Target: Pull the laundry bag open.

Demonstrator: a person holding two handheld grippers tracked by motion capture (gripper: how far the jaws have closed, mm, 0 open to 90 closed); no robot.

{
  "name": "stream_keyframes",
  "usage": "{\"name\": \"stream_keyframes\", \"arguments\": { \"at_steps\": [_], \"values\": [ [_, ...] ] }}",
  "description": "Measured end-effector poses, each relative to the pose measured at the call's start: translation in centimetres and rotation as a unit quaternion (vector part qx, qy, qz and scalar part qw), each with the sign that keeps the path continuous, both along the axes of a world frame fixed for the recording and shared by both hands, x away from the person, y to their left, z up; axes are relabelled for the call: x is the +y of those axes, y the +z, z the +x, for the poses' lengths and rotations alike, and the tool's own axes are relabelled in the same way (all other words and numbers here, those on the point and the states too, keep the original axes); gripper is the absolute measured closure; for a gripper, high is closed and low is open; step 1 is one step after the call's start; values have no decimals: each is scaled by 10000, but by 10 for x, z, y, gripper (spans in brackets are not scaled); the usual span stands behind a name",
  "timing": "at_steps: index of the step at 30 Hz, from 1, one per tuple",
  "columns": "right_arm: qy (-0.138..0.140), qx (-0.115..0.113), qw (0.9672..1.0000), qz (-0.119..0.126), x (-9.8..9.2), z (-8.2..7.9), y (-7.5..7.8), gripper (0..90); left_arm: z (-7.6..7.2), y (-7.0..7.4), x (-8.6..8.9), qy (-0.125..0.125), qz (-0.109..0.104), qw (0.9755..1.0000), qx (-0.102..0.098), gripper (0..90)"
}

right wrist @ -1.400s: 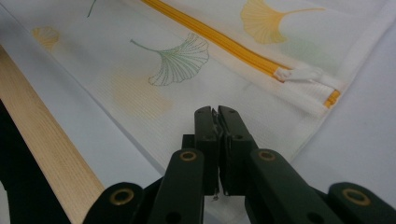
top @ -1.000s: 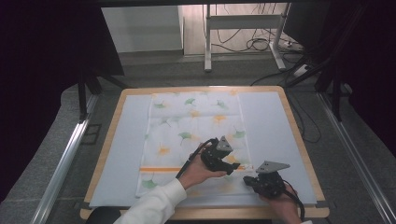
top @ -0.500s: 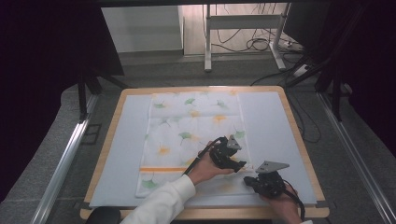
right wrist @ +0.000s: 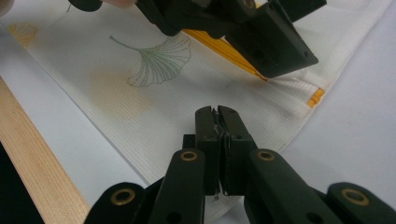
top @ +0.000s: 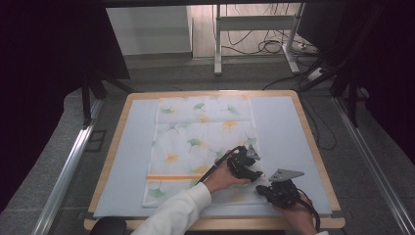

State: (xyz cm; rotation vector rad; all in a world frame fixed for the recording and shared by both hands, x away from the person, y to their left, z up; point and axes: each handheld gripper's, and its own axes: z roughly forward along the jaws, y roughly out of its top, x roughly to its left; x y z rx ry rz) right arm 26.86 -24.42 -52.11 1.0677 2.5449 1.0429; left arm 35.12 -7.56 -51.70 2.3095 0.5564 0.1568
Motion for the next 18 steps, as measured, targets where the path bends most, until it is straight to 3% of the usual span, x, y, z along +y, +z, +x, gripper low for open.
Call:
{"name": "stream_keyframes", "arguments": {
  "at_steps": [3,8,10,12,18],
  "values": [
    [3,1,10000,-1,0,0,0,869,1,-1,-2,-5,-23,10000,51,514],
    [7,5,10000,-2,0,0,0,869,-3,-2,-8,-165,167,9997,-28,576],
    [7,7,10000,-4,0,0,0,869,-3,-2,-8,-174,155,9997,17,629],
    [7,10,10000,-7,0,0,0,869,-3,-1,-8,-212,124,9995,196,694],
    [16,-2,10000,-20,0,0,0,869,-2,-2,-5,-186,19,9991,376,770]
  ]
}}
